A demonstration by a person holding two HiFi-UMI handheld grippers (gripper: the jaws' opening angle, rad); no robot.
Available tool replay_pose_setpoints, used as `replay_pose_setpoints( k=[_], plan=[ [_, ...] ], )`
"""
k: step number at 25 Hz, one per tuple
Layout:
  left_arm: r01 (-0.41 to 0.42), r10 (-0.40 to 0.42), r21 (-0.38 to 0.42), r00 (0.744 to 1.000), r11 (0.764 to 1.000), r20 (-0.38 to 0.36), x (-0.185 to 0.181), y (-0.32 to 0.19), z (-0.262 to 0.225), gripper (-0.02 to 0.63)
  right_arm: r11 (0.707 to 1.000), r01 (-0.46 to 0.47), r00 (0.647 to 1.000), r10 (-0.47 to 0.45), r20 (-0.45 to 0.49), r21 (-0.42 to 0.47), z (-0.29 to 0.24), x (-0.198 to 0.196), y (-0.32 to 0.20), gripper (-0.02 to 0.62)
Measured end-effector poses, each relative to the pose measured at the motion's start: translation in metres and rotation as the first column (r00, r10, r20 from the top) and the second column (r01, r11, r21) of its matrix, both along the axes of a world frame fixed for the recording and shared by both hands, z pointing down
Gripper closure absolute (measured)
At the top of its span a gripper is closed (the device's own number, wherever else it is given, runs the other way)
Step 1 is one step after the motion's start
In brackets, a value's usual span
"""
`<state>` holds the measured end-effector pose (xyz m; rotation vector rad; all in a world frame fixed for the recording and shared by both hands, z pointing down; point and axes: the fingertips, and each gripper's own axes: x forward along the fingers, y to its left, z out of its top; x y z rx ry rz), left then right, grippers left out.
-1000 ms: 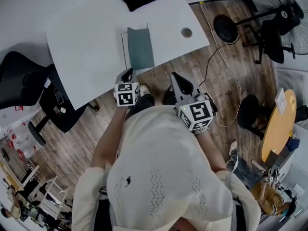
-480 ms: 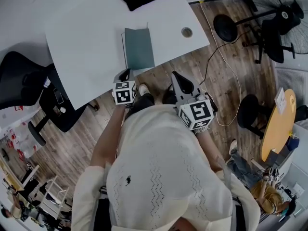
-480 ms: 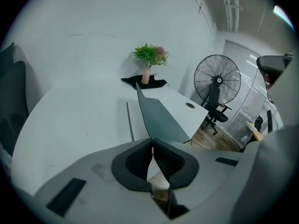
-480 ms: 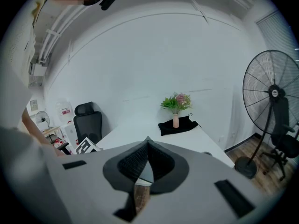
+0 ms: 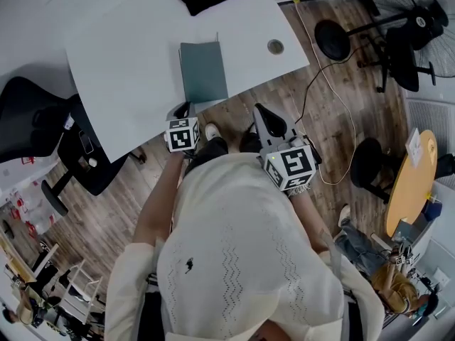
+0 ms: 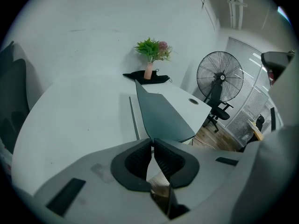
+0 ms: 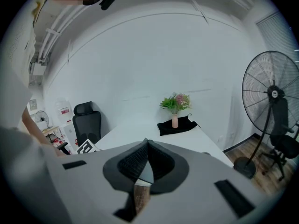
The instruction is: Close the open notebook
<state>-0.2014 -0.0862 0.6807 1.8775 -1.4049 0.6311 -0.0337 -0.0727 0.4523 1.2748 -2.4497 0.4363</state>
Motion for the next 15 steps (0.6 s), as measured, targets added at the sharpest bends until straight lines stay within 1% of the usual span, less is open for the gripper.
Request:
replay_pose_setpoints(
  k=[15],
  plan=[
    [0.006,-0.004,-0.083,1.0,0.997,0.031,-0.005,0.003,0.018,0.574,1.0,0.0,1.0,0.0,-0.006,-0.006,0.002,0.0,-0.002,0.594]
  ],
)
